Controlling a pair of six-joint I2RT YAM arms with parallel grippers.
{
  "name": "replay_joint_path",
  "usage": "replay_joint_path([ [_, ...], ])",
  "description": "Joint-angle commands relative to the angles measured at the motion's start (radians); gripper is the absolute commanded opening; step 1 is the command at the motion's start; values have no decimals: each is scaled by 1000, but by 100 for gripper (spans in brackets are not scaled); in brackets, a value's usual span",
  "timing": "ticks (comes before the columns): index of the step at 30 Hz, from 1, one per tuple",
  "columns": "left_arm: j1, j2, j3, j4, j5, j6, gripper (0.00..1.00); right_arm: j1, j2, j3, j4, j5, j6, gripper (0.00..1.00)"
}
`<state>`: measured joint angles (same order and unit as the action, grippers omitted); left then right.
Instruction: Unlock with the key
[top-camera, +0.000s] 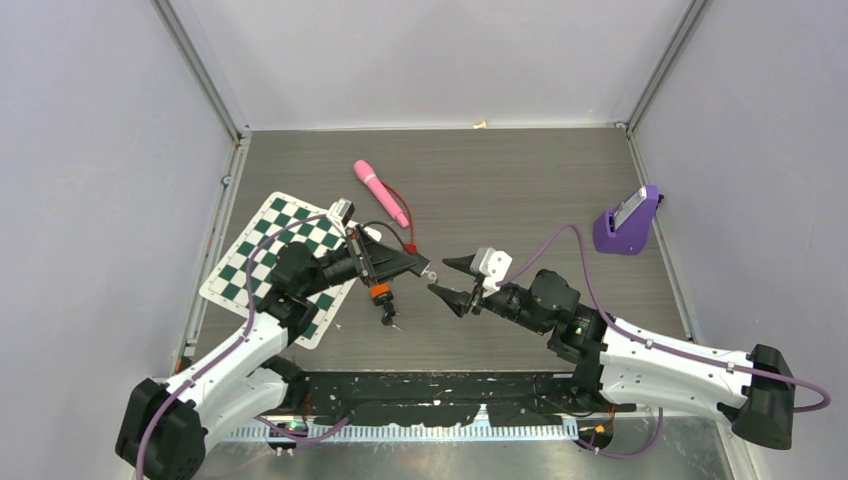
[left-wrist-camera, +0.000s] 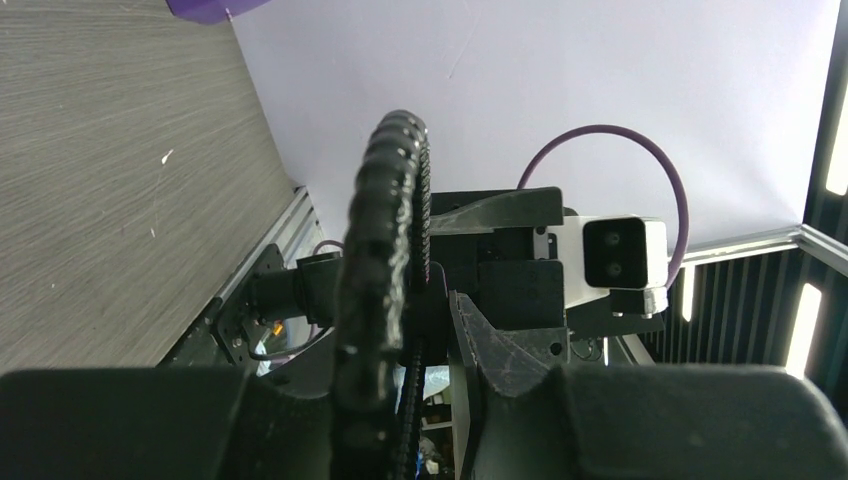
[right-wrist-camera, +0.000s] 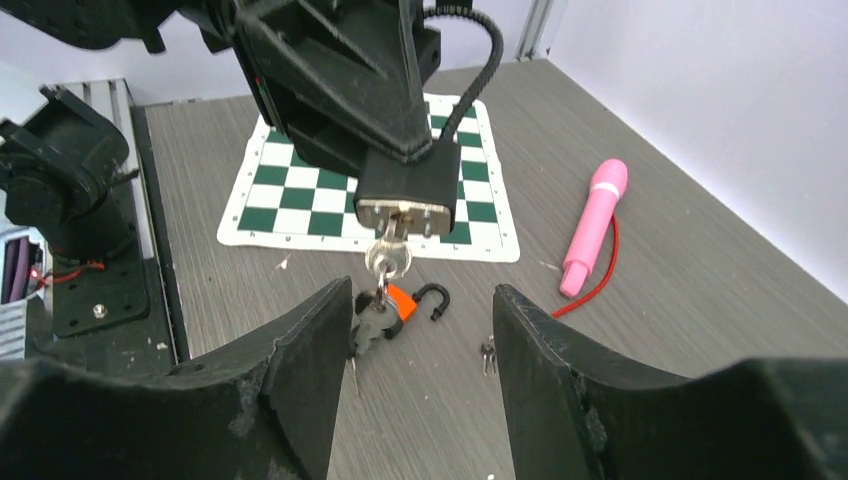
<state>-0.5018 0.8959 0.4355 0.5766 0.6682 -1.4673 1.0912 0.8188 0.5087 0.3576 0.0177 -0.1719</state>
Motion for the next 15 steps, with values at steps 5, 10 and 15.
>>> replay_joint_path([
  [5,5,-23,49,53,34,-1,0,20,-6,59,113,21,-5,58],
  [10,5,-29,49,55,33,-3,0,22,9,68,106,12,2,48],
  [15,5,-34,47,58,33,-4,0,24,19,73,94,-4,13,41],
])
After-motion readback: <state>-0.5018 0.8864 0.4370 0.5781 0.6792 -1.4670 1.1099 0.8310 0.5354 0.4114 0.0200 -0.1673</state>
